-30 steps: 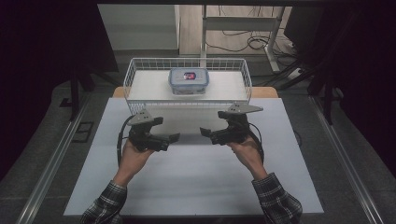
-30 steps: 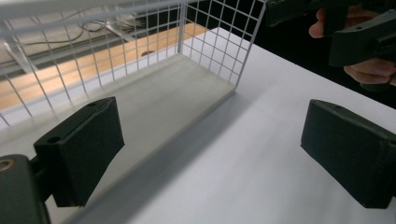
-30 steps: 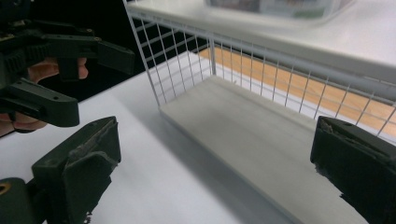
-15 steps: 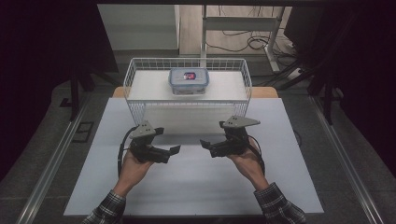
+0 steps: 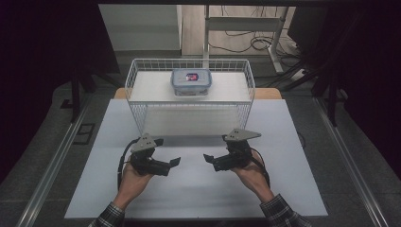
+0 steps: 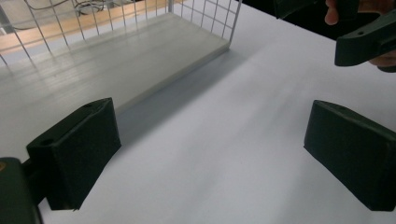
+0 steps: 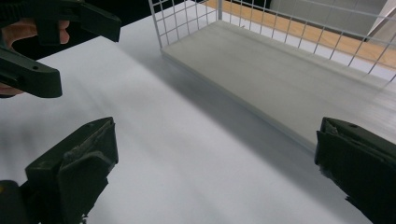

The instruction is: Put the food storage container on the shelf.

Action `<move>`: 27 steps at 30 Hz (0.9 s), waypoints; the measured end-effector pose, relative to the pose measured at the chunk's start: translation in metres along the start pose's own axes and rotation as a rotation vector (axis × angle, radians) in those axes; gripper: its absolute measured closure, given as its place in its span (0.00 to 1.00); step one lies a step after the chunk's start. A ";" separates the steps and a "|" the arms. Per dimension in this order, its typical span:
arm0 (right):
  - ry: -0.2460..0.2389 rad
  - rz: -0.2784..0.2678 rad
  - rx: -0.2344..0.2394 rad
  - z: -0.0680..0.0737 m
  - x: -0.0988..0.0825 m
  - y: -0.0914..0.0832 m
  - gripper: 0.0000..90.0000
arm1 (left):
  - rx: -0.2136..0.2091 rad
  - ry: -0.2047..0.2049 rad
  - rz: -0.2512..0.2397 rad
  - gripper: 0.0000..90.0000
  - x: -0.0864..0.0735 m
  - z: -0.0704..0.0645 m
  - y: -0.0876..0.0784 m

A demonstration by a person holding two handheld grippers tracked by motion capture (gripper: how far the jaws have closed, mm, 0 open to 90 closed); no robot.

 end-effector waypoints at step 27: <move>-0.043 0.075 -0.026 0.010 -0.058 -0.014 0.00 | 0.039 0.009 0.083 0.01 -0.053 -0.006 -0.016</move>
Point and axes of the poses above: each handheld gripper's, and its own axes: y roughly forward along the jaws, x roughly out of its top, z roughly to its left, the point moved 10 cm from there along y, roughly forward along the jaws, and after that the axes turned 4 degrees about x, right-handed, at the moved point
